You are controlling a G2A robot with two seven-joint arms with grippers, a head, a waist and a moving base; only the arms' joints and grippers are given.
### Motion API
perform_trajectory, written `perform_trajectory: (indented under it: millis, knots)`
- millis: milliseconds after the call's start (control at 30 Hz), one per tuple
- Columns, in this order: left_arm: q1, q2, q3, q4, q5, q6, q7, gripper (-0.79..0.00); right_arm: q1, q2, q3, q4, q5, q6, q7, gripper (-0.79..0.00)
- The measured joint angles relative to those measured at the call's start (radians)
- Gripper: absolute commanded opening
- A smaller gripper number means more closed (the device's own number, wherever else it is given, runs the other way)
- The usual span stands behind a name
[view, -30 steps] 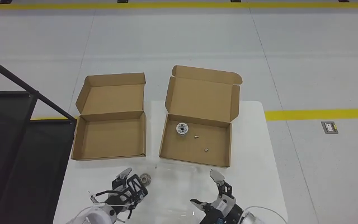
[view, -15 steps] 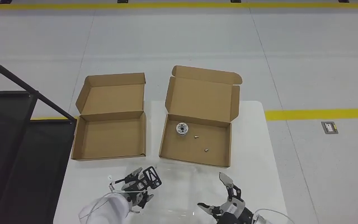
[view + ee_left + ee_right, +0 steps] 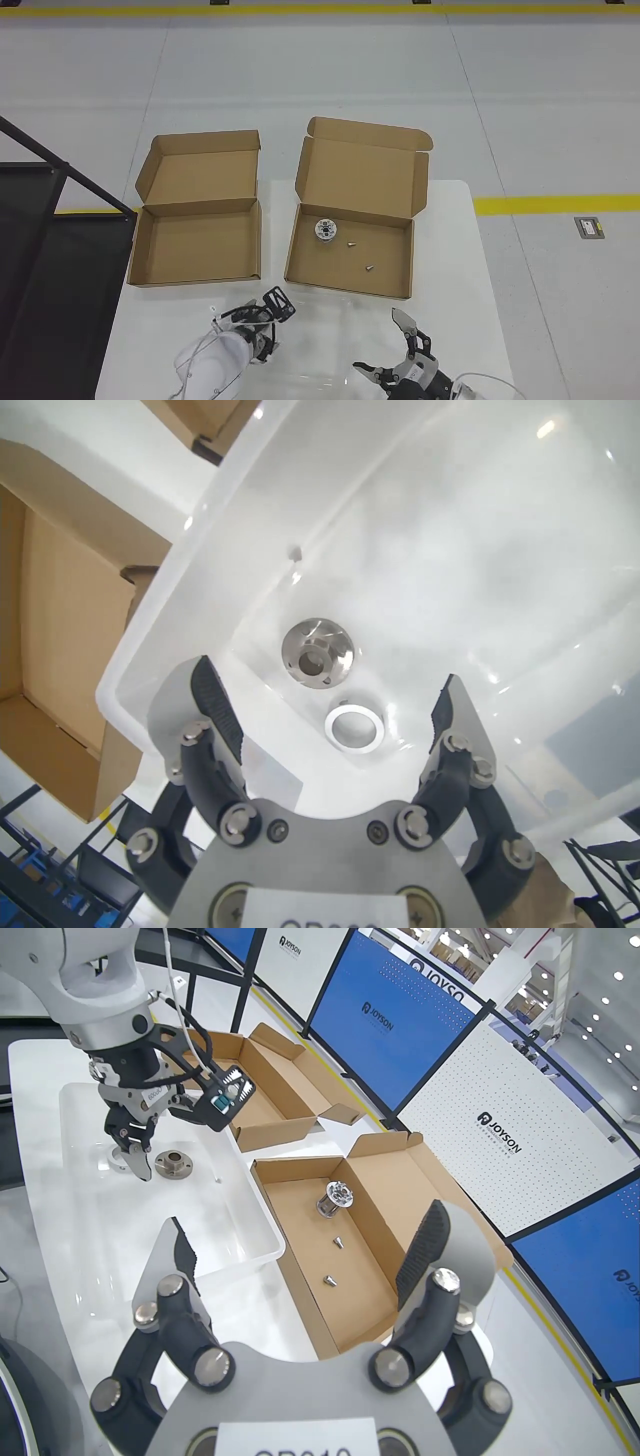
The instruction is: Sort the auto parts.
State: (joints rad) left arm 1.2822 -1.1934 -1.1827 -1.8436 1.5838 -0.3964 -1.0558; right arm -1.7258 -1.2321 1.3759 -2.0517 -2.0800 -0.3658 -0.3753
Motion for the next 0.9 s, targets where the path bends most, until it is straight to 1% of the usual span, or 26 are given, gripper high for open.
perform_trajectory:
  millis: [33, 100, 133, 200, 267, 400, 533, 633, 800, 900]
  knots:
    - [-0.02, -0.004, 0.007, 0.022, -0.015, 0.013, -0.014, -0.114, 0.0, 0.0, 0.0, 0.0, 0.0, 0.0, 0.0, 0.0]
    - [-0.046, -0.009, 0.016, 0.052, -0.036, 0.031, -0.028, -0.126, 0.0, 0.0, 0.0, 0.0, 0.0, 0.0, 0.0, 0.0]
    - [-0.06, -0.011, 0.02, 0.067, -0.049, 0.038, -0.035, -0.157, 0.0, 0.0, 0.0, 0.0, 0.0, 0.0, 0.0, 0.0]
    - [-0.077, -0.015, 0.024, 0.086, -0.073, 0.043, -0.045, -0.203, 0.0, 0.0, 0.0, 0.0, 0.0, 0.0, 0.0, 0.0]
    - [-0.093, -0.017, 0.026, 0.1, -0.096, 0.045, -0.056, -0.219, 0.0, 0.0, 0.0, 0.0, 0.0, 0.0, 0.0, 0.0]
    - [-0.112, -0.021, 0.029, 0.119, -0.121, 0.06, -0.075, -0.274, 0.0, 0.0, 0.0, 0.0, 0.0, 0.0, 0.0, 0.0]
    - [-0.129, -0.025, 0.031, 0.139, -0.151, 0.076, -0.106, -0.305, 0.0, 0.0, 0.0, 0.0, 0.0, 0.0, 0.0, 0.0]
    - [-0.141, -0.027, 0.034, 0.153, -0.167, 0.088, -0.124, -0.345, 0.0, 0.0, 0.0, 0.0, 0.0, 0.0, 0.0, 0.0]
    - [-0.155, -0.03, 0.035, 0.168, -0.182, 0.11, -0.137, -0.366, 0.0, 0.0, 0.0, 0.0, 0.0, 0.0, 0.0, 0.0]
    - [-0.162, -0.031, 0.031, 0.176, -0.191, 0.126, -0.143, -0.394, 0.0, 0.0, 0.0, 0.0, 0.0, 0.0, 0.0, 0.0]
